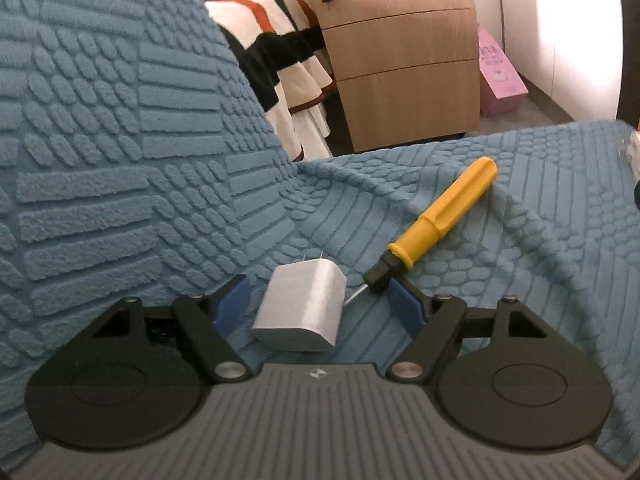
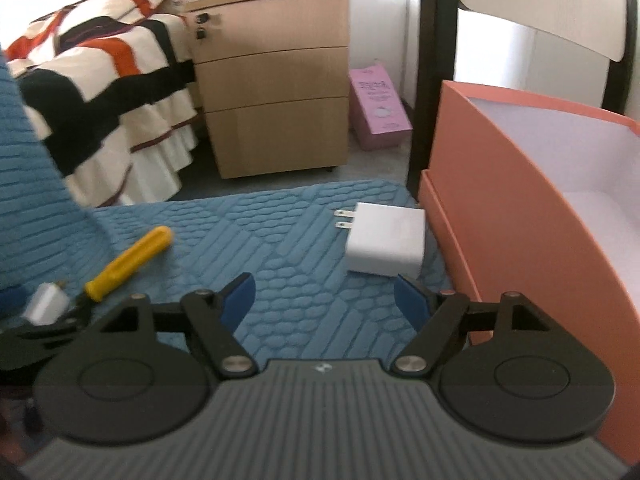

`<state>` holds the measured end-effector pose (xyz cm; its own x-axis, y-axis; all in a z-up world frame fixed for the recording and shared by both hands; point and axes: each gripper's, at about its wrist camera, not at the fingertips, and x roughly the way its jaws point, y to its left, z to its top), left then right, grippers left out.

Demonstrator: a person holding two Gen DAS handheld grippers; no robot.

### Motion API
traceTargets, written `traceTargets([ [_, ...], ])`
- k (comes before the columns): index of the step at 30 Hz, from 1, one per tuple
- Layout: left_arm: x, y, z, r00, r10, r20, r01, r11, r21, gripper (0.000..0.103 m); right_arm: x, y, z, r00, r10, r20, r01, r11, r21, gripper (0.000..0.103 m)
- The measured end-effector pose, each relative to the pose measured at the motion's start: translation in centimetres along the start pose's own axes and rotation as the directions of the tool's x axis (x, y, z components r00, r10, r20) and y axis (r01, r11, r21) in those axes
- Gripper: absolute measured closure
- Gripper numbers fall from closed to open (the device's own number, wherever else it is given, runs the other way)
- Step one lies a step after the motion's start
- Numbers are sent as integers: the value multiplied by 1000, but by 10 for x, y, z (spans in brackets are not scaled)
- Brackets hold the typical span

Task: Organize rigid objects
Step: 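Lower left tool to white charger while right tool approaches it too, then close left gripper on white charger while right gripper grasps another charger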

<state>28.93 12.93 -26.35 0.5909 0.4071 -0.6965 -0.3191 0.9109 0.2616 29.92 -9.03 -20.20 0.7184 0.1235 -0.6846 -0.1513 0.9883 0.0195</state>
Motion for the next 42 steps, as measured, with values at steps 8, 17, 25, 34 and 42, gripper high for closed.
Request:
traceTargets([
  [8, 6, 13, 0, 999, -43, -16, 41, 994, -97, 31, 24, -4, 5, 993, -118, 14, 118, 993, 26, 25],
  [17, 6, 21, -3, 999, -34, -22, 30, 990, -139, 52, 47, 2, 7, 982, -189, 9, 189, 982, 5, 26],
  [25, 2, 32, 0, 996, -82, -37, 73, 977, -202, 53, 50, -3, 13, 979, -202, 13, 202, 979, -5, 49],
  [34, -15, 42, 6, 979, -205, -15, 191, 936, -296, 53, 33, -3, 8, 987, -160, -16, 160, 987, -35, 50],
  [42, -43, 32, 6, 962, -273, 25, 267, 914, -306, 53, 6, 13, -12, 994, -100, -38, 96, 991, -93, 50],
])
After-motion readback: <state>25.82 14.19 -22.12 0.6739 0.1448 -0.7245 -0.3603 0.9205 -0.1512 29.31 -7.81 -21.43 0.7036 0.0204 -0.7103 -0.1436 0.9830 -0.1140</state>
